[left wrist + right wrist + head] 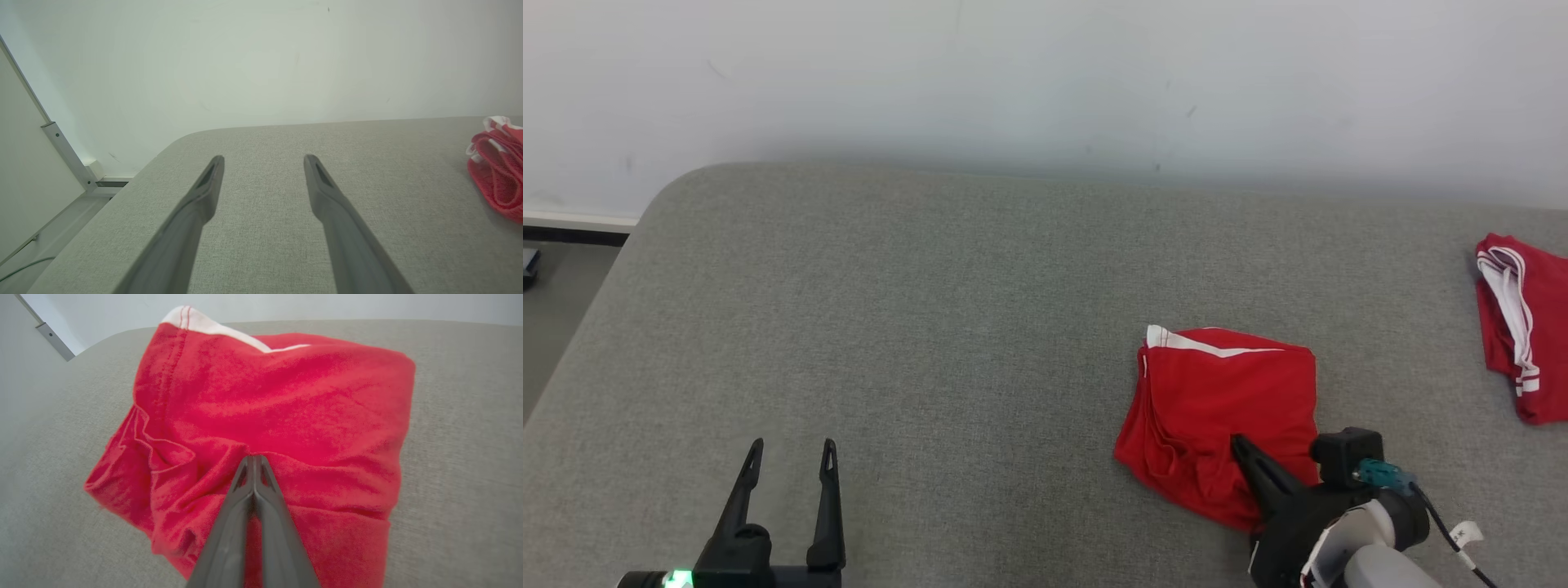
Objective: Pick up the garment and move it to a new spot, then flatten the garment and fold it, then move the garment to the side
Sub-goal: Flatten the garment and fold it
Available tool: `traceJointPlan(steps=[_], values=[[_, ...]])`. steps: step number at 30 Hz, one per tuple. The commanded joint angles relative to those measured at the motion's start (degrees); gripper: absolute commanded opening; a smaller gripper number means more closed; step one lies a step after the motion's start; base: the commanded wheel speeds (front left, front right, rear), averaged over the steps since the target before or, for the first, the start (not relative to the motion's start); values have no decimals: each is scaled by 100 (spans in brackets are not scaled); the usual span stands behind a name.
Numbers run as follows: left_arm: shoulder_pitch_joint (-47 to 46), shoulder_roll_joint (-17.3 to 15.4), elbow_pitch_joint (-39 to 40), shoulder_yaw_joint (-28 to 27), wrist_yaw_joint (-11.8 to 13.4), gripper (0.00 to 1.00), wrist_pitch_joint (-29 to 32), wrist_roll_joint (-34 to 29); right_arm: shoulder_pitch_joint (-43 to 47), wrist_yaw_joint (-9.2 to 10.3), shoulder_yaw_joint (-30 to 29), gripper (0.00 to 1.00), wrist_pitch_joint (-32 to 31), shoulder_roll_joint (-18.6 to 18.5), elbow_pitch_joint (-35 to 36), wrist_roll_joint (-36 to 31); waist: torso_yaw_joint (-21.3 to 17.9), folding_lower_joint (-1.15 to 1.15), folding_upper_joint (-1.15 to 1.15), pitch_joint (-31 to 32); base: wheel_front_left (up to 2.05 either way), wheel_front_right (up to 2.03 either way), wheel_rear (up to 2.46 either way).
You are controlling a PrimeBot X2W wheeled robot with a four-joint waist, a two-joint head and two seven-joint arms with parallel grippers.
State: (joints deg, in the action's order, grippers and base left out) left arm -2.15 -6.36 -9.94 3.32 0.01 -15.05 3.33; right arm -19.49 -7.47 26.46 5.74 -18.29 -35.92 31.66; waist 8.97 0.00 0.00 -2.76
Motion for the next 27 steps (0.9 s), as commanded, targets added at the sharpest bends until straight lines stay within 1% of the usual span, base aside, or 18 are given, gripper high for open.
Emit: traceJointPlan(steps=[1,5,8,13,17,20,22,25,27], values=[[-73,7,-14,4,0,100,-15,-11,-85,1,66,0,121,161,-110,24,106,0,0,-45,0,0,0],[-125,13,-31,8,-28,100,-15,2,-213,1,379,0,278,419,-315,7,188,0,0,-80,0,0,0],[-132,25,-30,11,-28,100,-15,5,-282,1,533,0,354,528,-397,6,217,0,0,-95,0,0,0],[-148,50,-18,10,-14,100,-15,23,-399,1,831,0,461,816,-648,163,258,0,0,-135,0,0,0],[-142,76,-11,19,-7,100,-15,30,-506,1,1009,0,598,977,-797,310,250,0,0,-149,0,0,0],[-145,69,-23,-6,-10,100,-15,38,-604,1,1081,0,714,997,-844,406,202,0,0,-132,0,0,0],[-138,47,-28,-28,-12,100,-15,40,-662,1,1081,0,807,948,-796,454,150,0,0,-96,0,0,0],[-55,14,-13,-83,24,100,-15,24,-689,1,962,0,909,767,-588,496,32,0,0,1,0,0,0],[6,-15,-1,-106,35,100,-15,15,-638,1,779,0,938,634,-373,493,-55,0,0,69,0,0,0]])
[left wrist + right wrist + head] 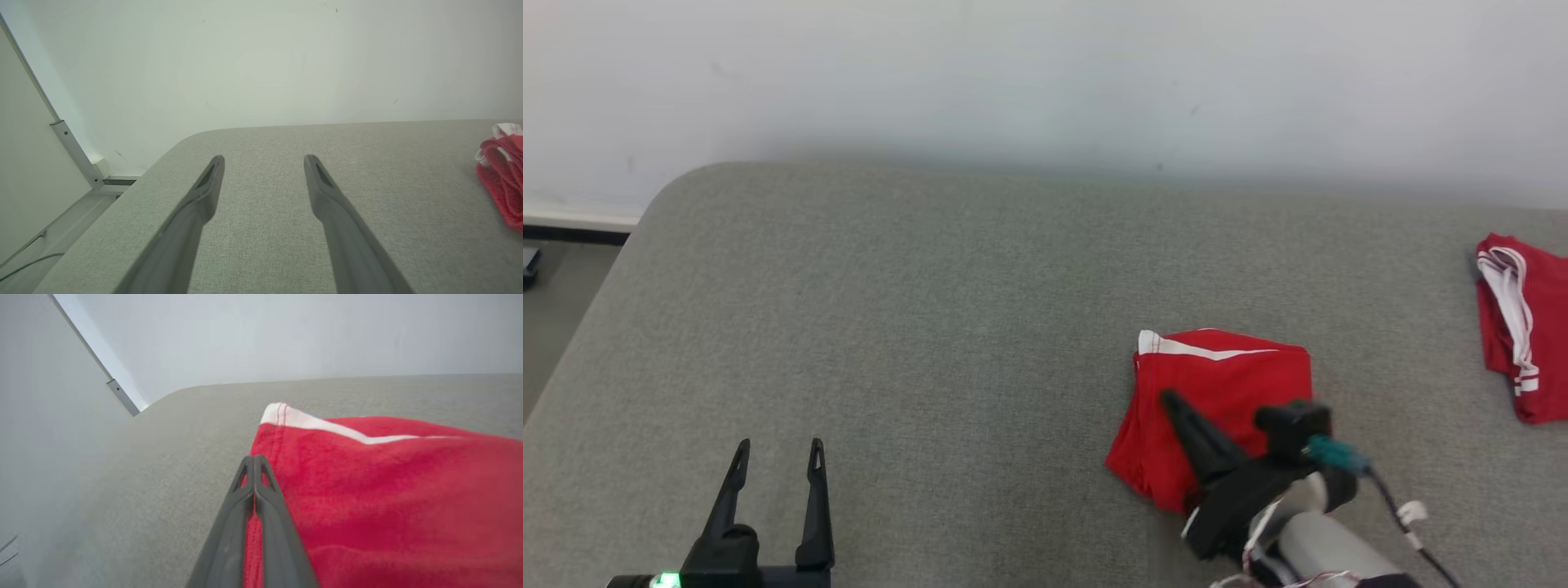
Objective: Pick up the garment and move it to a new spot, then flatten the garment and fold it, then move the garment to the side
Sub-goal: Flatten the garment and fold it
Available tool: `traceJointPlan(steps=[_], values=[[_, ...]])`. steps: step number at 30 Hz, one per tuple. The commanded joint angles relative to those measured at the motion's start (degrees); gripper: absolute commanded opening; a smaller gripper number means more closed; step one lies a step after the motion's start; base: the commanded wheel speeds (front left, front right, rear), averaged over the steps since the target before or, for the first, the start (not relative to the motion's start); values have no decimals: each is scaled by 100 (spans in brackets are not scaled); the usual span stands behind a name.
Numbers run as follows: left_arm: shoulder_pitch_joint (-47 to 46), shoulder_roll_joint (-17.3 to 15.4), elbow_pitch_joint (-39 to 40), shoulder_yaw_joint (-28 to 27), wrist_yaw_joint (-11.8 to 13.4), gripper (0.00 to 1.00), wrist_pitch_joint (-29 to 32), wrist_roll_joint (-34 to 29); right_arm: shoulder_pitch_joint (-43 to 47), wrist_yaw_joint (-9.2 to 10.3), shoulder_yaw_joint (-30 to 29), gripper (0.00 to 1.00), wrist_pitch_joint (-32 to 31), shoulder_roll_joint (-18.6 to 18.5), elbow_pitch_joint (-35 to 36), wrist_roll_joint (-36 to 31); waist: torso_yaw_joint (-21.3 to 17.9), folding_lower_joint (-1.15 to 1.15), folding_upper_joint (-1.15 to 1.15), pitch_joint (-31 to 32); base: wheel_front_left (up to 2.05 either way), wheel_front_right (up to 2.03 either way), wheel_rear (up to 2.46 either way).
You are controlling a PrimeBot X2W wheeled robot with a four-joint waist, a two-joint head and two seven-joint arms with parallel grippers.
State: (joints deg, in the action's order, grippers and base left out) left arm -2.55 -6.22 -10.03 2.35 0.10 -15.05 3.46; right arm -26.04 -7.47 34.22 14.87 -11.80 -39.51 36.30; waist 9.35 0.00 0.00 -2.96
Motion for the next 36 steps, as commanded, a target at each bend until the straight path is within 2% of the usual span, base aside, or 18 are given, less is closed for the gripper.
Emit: traceJointPlan(steps=[1,8,14,19,20,21,22,23,36], values=[[75,-40,13,-27,27,100,-15,1,55,1,-131,0,27,-88,132,-16,-143,0,0,122,0,0,0],[265,-94,91,-92,69,100,-15,-8,638,1,-1493,0,32,-461,1103,-580,-509,0,0,286,0,0,0],[327,-147,61,-108,132,100,-15,-76,1273,1,-2470,0,33,-431,1599,-1045,-784,0,0,369,0,0,0],[333,-177,88,-139,154,100,-15,-54,1813,1,-2907,0,35,-330,1917,-1365,-900,0,0,424,0,0,0],[340,-186,93,-145,155,100,-15,-45,1910,1,-2984,22,34,-303,1987,-1423,-913,0,0,432,0,0,0],[351,-194,94,-152,158,100,-15,-38,2017,1,-3051,38,34,-274,2050,-1481,-924,0,0,443,0,0,0],[365,-200,96,-158,157,100,-15,-34,2112,1,-3106,75,34,-243,2118,-1547,-932,0,0,451,0,0,0],[376,-207,95,-162,157,100,-15,-31,2211,1,-3184,100,34,-201,2148,-1587,-938,0,0,459,0,0,0],[749,-286,131,-221,301,100,-15,-69,2926,1,-3675,100,33,208,2687,-2096,-964,0,0,622,0,0,0]])
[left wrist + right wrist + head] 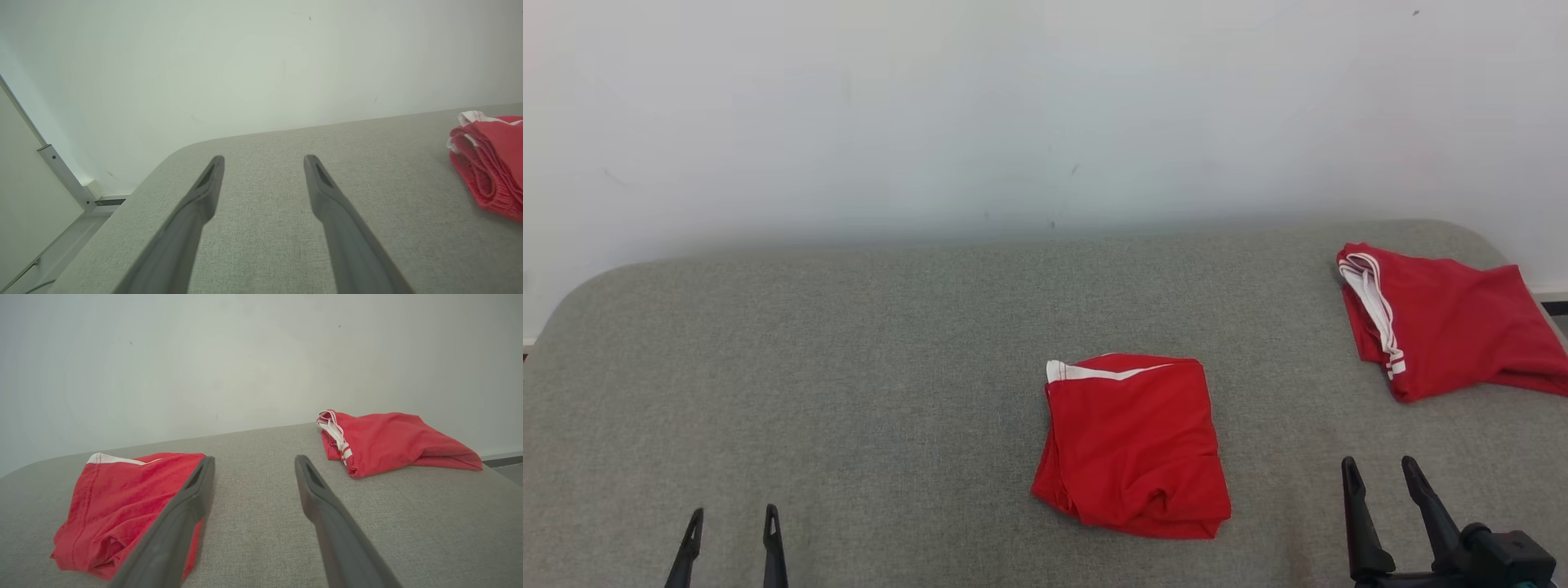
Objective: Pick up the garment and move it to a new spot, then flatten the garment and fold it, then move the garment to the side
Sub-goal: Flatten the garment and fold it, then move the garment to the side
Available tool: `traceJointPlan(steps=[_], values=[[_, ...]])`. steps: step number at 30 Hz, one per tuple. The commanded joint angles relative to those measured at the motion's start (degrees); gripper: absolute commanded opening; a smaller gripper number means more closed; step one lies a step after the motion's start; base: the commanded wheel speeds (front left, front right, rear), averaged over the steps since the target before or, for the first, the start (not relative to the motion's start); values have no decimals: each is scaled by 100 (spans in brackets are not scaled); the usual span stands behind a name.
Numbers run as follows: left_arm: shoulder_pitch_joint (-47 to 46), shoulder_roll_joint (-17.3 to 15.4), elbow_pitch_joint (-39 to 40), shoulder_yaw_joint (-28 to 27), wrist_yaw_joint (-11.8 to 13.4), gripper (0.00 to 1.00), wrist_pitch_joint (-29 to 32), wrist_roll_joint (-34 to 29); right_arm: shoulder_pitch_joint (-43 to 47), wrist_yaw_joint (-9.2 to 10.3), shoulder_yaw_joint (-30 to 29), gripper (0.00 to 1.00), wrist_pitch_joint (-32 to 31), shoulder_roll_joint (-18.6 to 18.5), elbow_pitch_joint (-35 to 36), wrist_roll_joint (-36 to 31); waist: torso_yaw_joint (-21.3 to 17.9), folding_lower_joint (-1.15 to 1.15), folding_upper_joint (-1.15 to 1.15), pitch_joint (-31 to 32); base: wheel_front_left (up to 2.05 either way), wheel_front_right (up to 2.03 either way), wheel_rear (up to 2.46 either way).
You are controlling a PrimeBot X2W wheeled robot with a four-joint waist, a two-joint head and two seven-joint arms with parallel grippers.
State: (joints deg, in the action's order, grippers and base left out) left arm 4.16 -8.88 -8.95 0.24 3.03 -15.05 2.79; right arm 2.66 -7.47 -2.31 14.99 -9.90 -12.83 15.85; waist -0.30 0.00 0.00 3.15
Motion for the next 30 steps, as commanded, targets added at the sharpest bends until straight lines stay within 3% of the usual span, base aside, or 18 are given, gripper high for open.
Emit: traceJointPlan(steps=[1,6,17,30], values=[[123,-21,41,-14,40,100,-15,-9,77,1,-30,100,20,32,37,-88,1,0,0,23,0,0,0],[230,-76,116,-15,85,100,-15,-37,118,1,-78,100,-31,83,113,-288,50,0,0,53,0,0,0],[255,-202,231,-18,-122,100,-14,217,92,1,-104,100,-130,98,85,-482,161,0,0,14,0,0,0],[353,-123,355,-249,-23,100,-14,415,23,1,-89,100,-118,151,-11,-477,154,0,0,-2,0,0,0]])
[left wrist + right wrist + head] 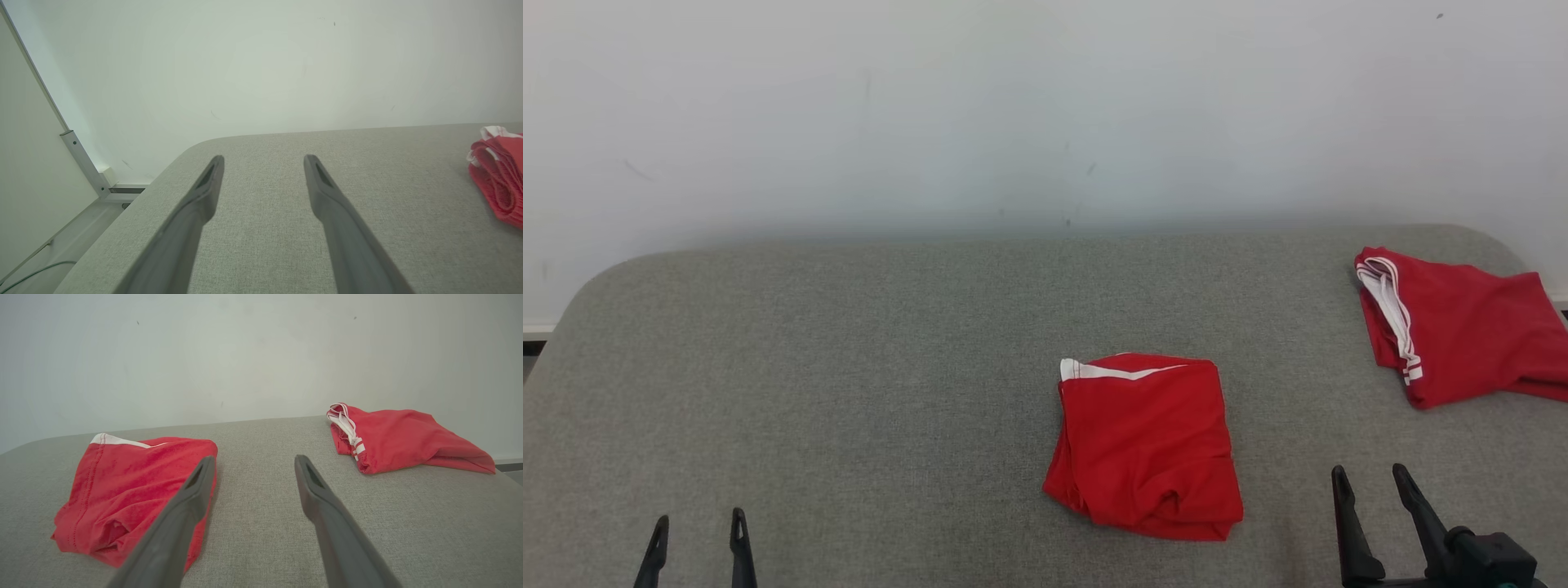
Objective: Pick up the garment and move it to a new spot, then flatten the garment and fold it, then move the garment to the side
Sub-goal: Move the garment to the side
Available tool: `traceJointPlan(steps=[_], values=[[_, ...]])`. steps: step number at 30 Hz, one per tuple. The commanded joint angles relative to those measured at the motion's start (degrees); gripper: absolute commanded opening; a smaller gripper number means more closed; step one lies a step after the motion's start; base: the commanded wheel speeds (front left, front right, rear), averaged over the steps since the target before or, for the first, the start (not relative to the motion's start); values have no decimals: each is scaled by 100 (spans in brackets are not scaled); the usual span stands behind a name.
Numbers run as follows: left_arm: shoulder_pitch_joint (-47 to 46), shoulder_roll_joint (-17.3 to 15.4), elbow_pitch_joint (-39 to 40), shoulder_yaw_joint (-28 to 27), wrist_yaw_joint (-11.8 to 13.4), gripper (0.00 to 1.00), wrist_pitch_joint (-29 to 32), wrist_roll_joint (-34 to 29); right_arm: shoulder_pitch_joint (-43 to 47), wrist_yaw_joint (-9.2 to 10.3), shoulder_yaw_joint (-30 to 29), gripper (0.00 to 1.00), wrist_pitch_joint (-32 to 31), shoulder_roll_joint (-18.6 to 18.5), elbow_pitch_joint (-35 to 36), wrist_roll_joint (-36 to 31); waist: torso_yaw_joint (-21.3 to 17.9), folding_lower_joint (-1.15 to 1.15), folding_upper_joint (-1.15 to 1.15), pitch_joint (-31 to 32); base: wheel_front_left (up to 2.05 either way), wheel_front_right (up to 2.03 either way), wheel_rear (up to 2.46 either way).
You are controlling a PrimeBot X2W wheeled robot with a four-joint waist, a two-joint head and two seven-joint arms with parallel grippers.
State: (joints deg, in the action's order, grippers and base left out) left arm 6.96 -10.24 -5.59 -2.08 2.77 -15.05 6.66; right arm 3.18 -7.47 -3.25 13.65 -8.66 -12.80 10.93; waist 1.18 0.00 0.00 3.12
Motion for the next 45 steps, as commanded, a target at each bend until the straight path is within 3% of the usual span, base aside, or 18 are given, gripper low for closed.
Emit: traceJointPlan(steps=[1,25,34,40,45], values=[[72,14,19,-18,2,100,-14,27,-30,1,5,100,16,27,-13,16,7,0,0,0,0,0,0],[19,-57,-110,156,-150,100,-14,-96,-28,1,34,100,-104,-14,-94,-32,37,0,0,-14,0,0,0],[-15,-27,-121,198,-166,100,-15,-85,-283,1,318,100,-252,-168,-166,31,102,0,0,-26,0,0,0],[-158,23,-157,330,-192,100,-15,-141,-868,1,634,100,-479,-302,-590,153,293,0,0,-97,0,0,0],[-270,91,-216,470,-217,100,-15,-170,-1463,1,871,100,-676,-393,-1456,282,500,0,0,-164,0,0,0]])
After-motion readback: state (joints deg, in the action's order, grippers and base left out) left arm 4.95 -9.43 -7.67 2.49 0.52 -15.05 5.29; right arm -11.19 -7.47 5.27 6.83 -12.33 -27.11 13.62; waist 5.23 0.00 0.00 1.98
